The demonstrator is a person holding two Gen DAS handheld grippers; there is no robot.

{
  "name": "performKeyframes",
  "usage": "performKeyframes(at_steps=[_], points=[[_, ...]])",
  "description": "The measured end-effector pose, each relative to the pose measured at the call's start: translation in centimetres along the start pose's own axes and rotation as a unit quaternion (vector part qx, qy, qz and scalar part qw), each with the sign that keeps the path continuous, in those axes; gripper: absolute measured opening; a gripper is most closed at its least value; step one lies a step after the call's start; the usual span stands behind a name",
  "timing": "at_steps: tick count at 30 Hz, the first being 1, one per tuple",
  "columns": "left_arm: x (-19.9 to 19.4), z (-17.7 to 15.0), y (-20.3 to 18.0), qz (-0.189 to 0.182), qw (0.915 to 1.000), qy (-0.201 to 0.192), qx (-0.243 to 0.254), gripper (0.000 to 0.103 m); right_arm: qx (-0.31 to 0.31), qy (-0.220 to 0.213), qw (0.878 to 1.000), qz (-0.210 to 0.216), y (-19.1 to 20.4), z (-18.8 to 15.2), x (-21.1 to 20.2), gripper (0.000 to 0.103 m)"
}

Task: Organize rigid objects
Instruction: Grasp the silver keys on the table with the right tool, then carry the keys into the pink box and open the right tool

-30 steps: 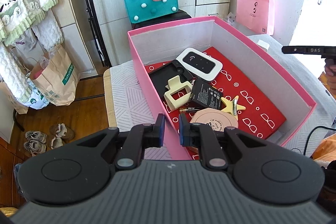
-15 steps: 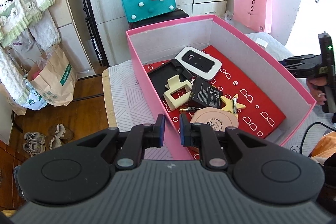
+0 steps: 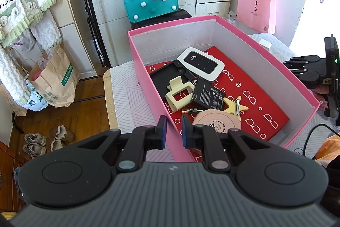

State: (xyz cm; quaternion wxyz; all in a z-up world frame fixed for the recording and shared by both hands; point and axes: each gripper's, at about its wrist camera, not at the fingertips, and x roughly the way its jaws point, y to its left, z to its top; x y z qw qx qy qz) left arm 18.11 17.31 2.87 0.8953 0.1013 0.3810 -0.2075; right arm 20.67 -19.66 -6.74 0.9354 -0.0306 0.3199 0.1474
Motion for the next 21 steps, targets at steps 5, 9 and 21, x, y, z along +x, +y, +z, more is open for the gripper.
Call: performKeyframes(at_steps=[5, 9, 21], points=[[0.0, 0.0, 0.0, 0.001, 1.0000, 0.000, 0.001, 0.013, 0.020, -0.006, 1.000, 0.018, -0.4, 0.6, -1.4, 0.010], [0.0, 0.0, 0.0, 0.001, 1.0000, 0.000, 0.001, 0.013, 0.053, -0.006, 0.998, 0.041, -0.9, 0.8, -2.1, 0.010], [0.0, -0.1, -0.1, 0.004, 1.0000, 0.000, 0.002, 0.013, 0.028, -0.056, 0.996, 0.056, 0.3, 5.5, -7.4, 0.010]])
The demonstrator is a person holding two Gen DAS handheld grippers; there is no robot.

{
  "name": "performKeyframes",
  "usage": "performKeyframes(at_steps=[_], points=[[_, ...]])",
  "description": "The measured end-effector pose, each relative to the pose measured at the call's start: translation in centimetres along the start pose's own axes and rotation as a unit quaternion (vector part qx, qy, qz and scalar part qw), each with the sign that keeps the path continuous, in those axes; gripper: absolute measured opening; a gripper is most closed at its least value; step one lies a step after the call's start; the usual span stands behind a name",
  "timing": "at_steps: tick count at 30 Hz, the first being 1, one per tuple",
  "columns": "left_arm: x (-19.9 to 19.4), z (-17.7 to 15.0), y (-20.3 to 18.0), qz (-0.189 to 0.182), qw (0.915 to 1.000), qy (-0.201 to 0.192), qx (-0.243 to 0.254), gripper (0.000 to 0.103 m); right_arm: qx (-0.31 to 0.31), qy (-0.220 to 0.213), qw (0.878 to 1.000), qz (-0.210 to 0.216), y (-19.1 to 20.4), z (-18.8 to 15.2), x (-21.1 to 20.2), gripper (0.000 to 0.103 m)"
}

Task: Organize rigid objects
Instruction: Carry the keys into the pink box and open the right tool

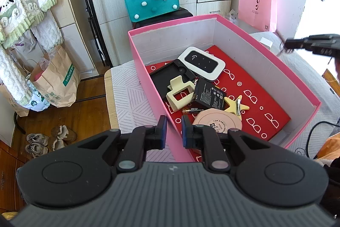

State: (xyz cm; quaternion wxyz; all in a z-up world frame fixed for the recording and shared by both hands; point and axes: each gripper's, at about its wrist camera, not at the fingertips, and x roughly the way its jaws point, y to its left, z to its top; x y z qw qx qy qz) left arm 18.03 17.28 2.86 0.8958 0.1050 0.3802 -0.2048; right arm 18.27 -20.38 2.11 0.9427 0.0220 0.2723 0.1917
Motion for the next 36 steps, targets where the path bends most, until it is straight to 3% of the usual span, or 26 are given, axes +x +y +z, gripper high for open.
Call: performKeyframes(at_steps=[9, 14, 18, 23, 27, 31, 36], points=[[0.0, 0.1, -0.2, 0.013, 0.9997, 0.013, 0.017, 0.013, -0.028, -0.030, 0.996, 0.074, 3.6, 5.7, -3.0, 0.010], [0.1, 0.5, -1.3, 0.031, 0.9984, 0.024, 0.040, 0.013, -0.036, 0.001, 0.986, 0.162, 6.4, 6.6, -2.4, 0.010], [0.1, 0.6, -1.8, 0.041, 0.9975, 0.028, 0.049, 0.013, -0.027, 0.053, 0.977, 0.207, 8.1, 4.8, -0.3, 0.010], [0.1, 0.6, -2.1, 0.046, 0.9970, 0.032, 0.053, 0.013, -0.014, 0.118, 0.967, 0.224, 9.2, 2.0, 3.0, 0.010], [0.2, 0.6, -2.3, 0.049, 0.9968, 0.033, 0.055, 0.013, -0.018, 0.143, 0.966, 0.217, 9.6, 0.9, 4.4, 0.010], [0.2, 0.7, -2.2, 0.044, 0.9970, 0.036, 0.053, 0.013, -0.013, 0.139, 0.968, 0.208, 9.1, 0.7, 4.3, 0.015], [0.2, 0.8, -2.5, 0.050, 0.9963, 0.038, 0.058, 0.013, 0.016, 0.103, 0.973, 0.207, 7.3, 1.3, 2.3, 0.016]])
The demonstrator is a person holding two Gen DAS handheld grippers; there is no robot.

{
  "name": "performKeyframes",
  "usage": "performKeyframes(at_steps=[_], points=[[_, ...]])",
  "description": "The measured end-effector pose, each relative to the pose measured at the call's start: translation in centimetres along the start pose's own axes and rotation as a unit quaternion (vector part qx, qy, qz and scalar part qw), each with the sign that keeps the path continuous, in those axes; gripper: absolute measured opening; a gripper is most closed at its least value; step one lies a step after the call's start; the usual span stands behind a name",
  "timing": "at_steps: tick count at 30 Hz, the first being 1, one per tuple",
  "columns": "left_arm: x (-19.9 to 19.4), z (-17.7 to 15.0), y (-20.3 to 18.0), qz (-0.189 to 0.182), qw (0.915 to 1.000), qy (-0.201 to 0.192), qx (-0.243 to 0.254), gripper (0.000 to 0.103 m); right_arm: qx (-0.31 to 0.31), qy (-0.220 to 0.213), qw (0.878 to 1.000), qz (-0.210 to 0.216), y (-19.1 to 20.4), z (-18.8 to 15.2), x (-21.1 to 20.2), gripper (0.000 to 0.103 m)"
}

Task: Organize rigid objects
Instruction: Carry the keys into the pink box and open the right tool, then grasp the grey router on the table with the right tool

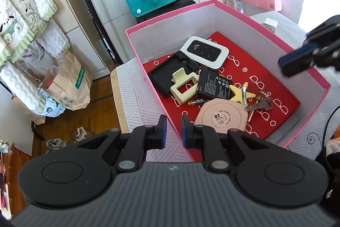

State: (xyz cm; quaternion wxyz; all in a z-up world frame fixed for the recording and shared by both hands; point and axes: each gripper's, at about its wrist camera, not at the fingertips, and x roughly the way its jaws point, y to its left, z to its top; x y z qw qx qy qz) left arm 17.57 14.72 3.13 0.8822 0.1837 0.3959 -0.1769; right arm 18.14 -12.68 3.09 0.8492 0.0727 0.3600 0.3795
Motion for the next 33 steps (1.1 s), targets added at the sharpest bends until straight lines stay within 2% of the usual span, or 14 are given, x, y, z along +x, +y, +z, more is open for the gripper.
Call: performKeyframes(at_steps=[5, 14, 20, 26, 29, 33], points=[[0.0, 0.1, 0.0, 0.002, 1.0000, 0.002, -0.003, 0.013, 0.019, -0.034, 0.999, -0.017, -1.2, -0.5, -2.8, 0.018], [0.1, 0.1, -0.1, 0.002, 1.0000, 0.005, -0.008, 0.013, 0.059, -0.079, 0.992, -0.077, -4.0, -2.3, -7.4, 0.025], [0.2, 0.1, 0.0, 0.004, 0.9999, 0.008, -0.010, 0.013, 0.079, -0.080, 0.988, -0.110, -5.6, -3.4, -8.2, 0.027], [0.2, 0.3, -0.1, 0.006, 0.9999, 0.011, -0.010, 0.013, 0.082, -0.070, 0.986, -0.124, -6.5, -4.3, -8.1, 0.030], [0.2, 0.3, -0.1, 0.005, 0.9998, 0.012, -0.012, 0.013, 0.066, -0.065, 0.986, -0.138, -6.5, -4.4, -7.6, 0.035], [0.4, 0.4, 0.0, 0.003, 0.9997, 0.015, -0.016, 0.013, 0.018, -0.057, 0.980, -0.189, -6.3, -4.6, -6.5, 0.039]])
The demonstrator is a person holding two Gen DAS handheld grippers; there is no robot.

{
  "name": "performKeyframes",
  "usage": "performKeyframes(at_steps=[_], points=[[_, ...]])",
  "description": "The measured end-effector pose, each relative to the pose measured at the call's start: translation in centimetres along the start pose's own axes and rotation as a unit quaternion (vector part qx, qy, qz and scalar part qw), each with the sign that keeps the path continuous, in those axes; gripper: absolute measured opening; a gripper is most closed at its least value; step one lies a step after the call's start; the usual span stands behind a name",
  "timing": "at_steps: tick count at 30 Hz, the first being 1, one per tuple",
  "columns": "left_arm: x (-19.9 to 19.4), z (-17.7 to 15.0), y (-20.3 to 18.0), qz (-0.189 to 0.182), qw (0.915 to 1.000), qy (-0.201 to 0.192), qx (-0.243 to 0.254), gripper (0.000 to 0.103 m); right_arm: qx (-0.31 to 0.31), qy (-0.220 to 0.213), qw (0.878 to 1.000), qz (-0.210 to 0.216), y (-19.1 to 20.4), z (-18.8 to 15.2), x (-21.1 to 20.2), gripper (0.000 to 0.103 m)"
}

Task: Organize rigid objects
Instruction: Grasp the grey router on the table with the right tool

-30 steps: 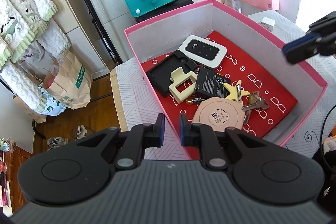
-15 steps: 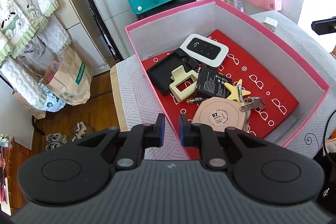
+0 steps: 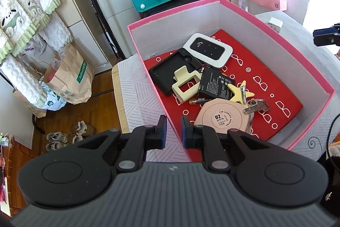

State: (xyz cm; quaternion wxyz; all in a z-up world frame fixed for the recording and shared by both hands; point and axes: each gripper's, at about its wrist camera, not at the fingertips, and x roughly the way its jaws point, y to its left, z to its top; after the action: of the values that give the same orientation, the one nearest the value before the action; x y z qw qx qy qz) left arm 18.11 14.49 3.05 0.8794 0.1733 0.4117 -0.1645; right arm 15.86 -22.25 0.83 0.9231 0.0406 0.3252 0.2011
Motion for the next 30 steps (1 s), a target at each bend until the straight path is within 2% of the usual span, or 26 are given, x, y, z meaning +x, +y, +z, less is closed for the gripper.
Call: performKeyframes(at_steps=[6, 11, 16, 19, 27, 30], points=[[0.8, 0.4, 0.3, -0.005, 0.9999, 0.009, -0.007, 0.013, -0.070, -0.003, 0.995, -0.066, 0.3, -0.4, 2.3, 0.049], [1.5, 0.7, 0.7, -0.008, 0.9998, 0.010, -0.014, 0.014, -0.078, 0.014, 0.995, -0.062, -0.4, -0.6, 4.9, 0.061], [1.6, 0.7, 0.5, -0.003, 0.9999, 0.005, -0.012, 0.013, -0.092, 0.012, 0.991, -0.096, -1.4, -0.9, 7.9, 0.069], [1.7, 0.8, 0.4, 0.001, 0.9999, 0.006, -0.015, 0.013, -0.086, 0.004, 0.991, -0.104, -2.3, -0.5, 9.2, 0.071], [1.8, 1.1, 1.1, -0.004, 0.9983, 0.014, -0.056, 0.011, -0.045, 0.032, 0.993, -0.101, -4.9, 0.5, 13.0, 0.072], [1.9, 1.5, 1.5, -0.008, 0.9969, 0.023, -0.076, 0.011, -0.030, 0.036, 0.995, -0.088, -5.2, 0.4, 12.9, 0.066]])
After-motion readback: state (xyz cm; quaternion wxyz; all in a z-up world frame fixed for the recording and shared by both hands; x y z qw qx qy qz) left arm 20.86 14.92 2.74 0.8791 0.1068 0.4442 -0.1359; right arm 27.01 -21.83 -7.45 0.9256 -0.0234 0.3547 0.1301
